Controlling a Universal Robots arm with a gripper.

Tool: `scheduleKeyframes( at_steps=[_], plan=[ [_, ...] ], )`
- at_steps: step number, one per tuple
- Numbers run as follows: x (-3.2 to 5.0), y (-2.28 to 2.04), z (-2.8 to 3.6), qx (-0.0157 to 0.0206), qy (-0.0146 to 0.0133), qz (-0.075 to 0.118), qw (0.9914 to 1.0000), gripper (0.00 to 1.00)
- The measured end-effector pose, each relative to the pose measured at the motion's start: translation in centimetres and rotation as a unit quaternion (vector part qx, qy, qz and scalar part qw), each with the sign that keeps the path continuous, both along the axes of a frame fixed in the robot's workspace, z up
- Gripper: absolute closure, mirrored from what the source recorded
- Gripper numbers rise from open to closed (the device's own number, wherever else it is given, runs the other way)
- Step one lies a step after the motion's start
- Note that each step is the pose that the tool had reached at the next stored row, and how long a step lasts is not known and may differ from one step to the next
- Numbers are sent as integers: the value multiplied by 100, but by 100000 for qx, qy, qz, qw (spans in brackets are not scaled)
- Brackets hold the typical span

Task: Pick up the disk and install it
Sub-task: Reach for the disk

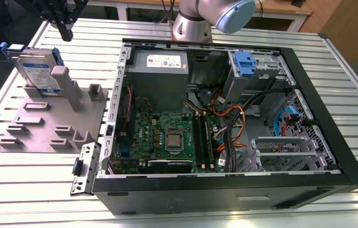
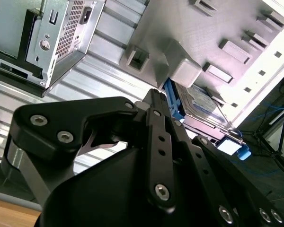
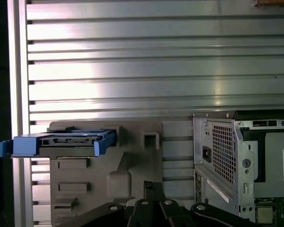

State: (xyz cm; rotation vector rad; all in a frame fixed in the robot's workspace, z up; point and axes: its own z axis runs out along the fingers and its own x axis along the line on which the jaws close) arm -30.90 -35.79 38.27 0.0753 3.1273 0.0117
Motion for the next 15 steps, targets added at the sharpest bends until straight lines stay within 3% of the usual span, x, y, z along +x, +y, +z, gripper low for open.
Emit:
scheduleKeyframes(
  at_steps=[15],
  plan=[
    [-53, 12, -6, 1, -4, 1, 100000, 89]
  ],
)
